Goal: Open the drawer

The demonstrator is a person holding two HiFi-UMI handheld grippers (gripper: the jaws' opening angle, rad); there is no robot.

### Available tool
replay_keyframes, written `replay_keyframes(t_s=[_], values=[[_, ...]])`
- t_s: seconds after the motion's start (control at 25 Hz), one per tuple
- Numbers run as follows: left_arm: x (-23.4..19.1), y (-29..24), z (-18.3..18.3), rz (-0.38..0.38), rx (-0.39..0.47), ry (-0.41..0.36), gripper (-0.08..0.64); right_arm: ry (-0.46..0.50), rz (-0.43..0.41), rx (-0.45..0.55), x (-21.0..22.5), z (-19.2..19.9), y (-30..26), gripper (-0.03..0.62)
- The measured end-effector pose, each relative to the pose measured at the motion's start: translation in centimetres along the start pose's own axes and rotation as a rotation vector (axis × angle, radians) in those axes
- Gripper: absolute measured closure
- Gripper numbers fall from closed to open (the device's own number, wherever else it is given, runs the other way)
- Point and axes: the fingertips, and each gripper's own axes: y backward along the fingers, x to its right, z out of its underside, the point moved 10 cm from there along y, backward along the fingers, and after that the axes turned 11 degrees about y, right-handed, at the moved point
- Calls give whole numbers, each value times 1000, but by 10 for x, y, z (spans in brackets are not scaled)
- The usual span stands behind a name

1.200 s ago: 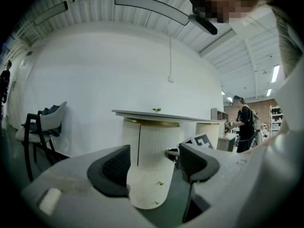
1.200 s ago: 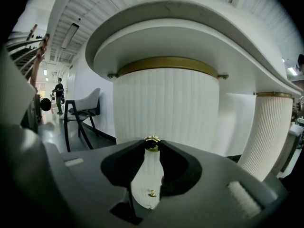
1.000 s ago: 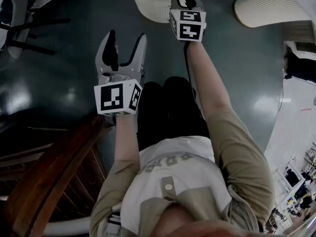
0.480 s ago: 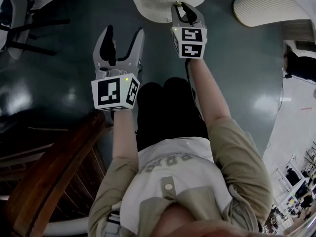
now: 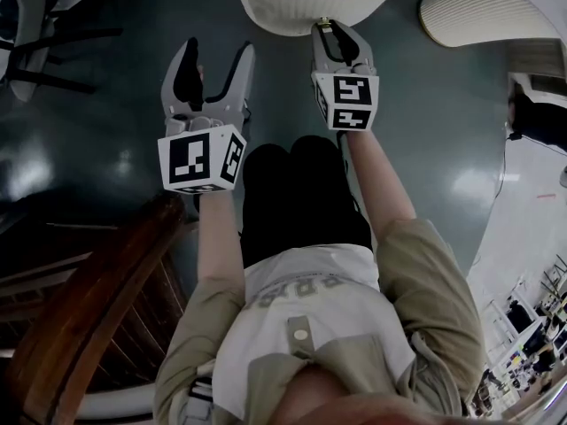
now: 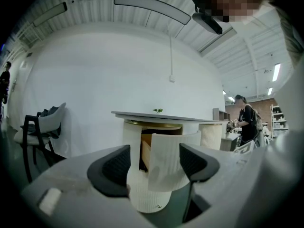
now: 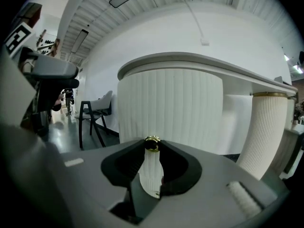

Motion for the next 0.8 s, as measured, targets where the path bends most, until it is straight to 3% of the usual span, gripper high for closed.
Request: replay_keyframes(t_s=[0.24, 0.8], values=[[5, 2, -15, -13, 19, 18, 230, -6, -13, -24, -3, 2, 11, 489], [37, 24, -54, 40, 38, 15, 230, -21, -28, -109, -19, 9, 46, 489]])
